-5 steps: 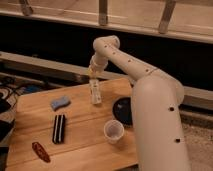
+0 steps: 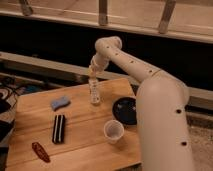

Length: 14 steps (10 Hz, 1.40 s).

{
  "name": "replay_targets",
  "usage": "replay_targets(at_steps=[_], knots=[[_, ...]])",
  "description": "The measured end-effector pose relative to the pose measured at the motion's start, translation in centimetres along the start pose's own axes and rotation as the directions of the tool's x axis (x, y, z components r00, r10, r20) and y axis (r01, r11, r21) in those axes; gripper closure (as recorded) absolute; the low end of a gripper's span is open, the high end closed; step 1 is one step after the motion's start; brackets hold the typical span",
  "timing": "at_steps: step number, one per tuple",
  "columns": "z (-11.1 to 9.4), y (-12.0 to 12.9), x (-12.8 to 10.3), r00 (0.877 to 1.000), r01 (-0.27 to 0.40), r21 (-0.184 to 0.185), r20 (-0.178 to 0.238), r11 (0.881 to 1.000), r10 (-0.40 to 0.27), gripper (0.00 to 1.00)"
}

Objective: Stand the bottle upright

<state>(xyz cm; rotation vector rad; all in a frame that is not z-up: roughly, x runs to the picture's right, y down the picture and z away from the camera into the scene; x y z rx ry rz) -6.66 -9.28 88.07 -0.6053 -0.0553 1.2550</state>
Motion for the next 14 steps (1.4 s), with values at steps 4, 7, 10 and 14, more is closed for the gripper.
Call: replay_targets(at_steps=[4, 7, 10, 14], knots=[[0.2, 0.3, 0.4, 0.999, 0.039, -0.027, -0.009, 0.999, -0.039, 0.98], [0.4, 0.7, 0.5, 0.998, 0.060, -0.042, -0.007, 0.997, -0.061, 0.98], [0.6, 0.9, 0.2, 0.998, 0.068, -0.035, 0.011, 0.997, -0.067, 0.98], [0.0, 1.4, -0.6, 0.996, 0.076, -0.027, 0.049, 0.997, -0.074, 0.98]])
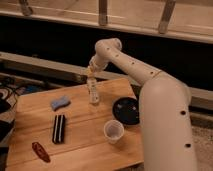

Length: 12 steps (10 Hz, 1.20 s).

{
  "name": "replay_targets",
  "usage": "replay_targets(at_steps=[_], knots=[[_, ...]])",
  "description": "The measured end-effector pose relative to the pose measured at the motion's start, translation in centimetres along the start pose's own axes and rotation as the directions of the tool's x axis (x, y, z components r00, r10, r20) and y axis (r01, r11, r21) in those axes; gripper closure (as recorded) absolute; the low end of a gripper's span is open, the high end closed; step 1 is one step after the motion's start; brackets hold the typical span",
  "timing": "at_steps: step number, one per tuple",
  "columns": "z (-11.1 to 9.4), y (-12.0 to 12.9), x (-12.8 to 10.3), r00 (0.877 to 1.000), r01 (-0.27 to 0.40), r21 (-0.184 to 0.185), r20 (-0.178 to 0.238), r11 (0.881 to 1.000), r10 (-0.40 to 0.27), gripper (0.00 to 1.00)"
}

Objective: Stand the bottle upright

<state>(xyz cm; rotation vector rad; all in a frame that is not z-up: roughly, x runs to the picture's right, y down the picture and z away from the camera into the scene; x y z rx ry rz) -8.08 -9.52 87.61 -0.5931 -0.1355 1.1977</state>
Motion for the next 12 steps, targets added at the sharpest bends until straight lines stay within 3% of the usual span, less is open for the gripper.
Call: replay_targets(at_steps=[5, 12], knots=[[-0.4, 0.7, -1.0, 0.999, 0.024, 0.001, 0.034, 1.000, -0.024, 0.98], [0.9, 0.8, -2.5, 0.995, 0.073, 0.013, 0.066, 0.997, -0.074, 0.98]])
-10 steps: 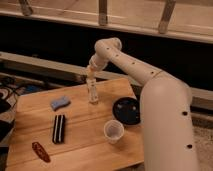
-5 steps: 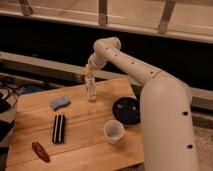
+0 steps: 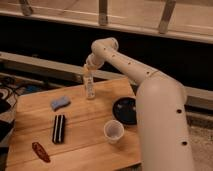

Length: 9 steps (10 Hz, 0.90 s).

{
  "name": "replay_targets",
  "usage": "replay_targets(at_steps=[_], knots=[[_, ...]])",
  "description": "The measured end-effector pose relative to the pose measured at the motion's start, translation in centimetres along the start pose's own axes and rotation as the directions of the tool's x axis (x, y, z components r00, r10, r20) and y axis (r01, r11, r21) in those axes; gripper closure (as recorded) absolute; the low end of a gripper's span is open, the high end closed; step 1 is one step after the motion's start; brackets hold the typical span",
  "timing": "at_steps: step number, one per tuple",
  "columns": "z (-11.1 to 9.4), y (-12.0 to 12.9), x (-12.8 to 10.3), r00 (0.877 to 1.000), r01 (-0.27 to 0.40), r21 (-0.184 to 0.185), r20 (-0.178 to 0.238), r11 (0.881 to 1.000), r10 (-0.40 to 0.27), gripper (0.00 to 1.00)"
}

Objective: Stand the bottle upright

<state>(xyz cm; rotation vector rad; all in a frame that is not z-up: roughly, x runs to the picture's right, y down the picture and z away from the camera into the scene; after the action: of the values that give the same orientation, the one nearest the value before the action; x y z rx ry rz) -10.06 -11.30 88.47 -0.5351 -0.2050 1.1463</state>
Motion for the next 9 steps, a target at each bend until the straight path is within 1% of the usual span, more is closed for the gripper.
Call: replay_targets(at_steps=[2, 5, 7, 9], knots=[[-0.1, -0.3, -0.4, 1.000, 0.012, 0.010, 0.013, 1.000, -0.012, 0.98], [-0.4, -0.1, -1.9, 0.998, 0.041, 0.018, 0.040, 0.999, -0.042, 0.98], [-0.4, 0.5, -3.3, 0.995, 0.074, 0.018, 0.064, 0.997, -0.075, 0.98], [-0.4, 0.7, -3.8, 0.990, 0.108, 0.014, 0.092, 0.994, -0.109, 0.98]])
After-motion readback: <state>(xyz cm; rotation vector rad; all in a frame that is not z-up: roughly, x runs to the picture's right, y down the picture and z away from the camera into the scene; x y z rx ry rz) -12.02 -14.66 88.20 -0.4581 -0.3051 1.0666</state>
